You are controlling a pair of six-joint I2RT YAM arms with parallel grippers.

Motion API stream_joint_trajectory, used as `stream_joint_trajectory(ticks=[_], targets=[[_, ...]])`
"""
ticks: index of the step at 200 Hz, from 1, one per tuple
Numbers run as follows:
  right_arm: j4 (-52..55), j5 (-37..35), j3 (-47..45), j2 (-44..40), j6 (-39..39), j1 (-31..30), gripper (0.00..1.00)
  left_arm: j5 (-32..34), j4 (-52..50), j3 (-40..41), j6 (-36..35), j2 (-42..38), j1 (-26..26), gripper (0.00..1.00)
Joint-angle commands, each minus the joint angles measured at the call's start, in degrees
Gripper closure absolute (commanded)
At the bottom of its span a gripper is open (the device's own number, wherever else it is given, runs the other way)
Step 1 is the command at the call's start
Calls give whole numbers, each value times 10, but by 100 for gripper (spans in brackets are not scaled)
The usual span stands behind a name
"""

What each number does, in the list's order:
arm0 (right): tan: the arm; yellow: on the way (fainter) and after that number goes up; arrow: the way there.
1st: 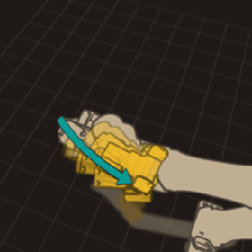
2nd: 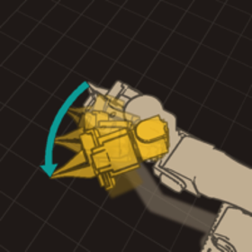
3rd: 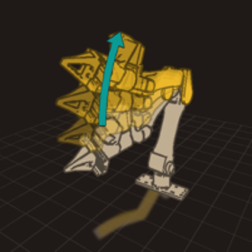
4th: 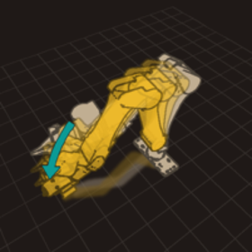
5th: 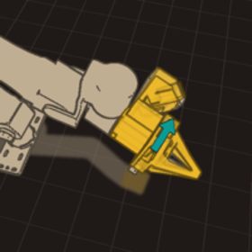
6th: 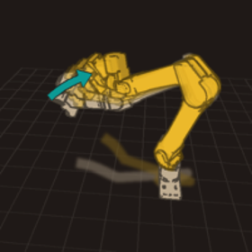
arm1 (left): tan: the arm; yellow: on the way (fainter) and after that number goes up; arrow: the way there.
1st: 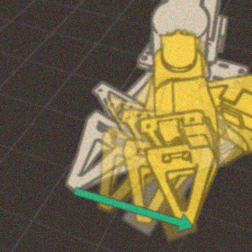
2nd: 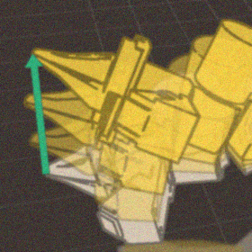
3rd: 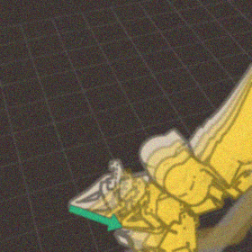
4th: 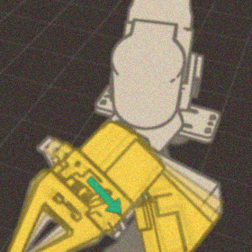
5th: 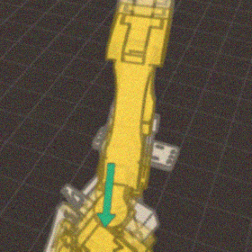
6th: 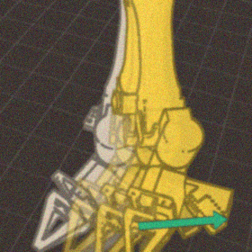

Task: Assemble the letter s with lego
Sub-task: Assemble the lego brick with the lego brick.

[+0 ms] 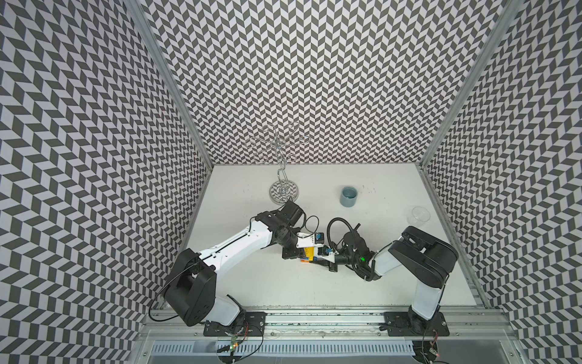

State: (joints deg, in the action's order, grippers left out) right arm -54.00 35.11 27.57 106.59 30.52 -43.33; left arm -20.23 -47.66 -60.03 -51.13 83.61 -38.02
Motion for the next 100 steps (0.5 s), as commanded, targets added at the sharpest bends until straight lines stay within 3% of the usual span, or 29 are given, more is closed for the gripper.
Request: stream_joint_trajectory(ticks=[1, 100], targets=[[99, -24, -14, 31, 12, 4, 79, -5, -1, -5, 1, 5, -6, 98], [91, -23, -16, 29, 6, 7, 79, 18, 12, 0, 1, 12, -8, 98]])
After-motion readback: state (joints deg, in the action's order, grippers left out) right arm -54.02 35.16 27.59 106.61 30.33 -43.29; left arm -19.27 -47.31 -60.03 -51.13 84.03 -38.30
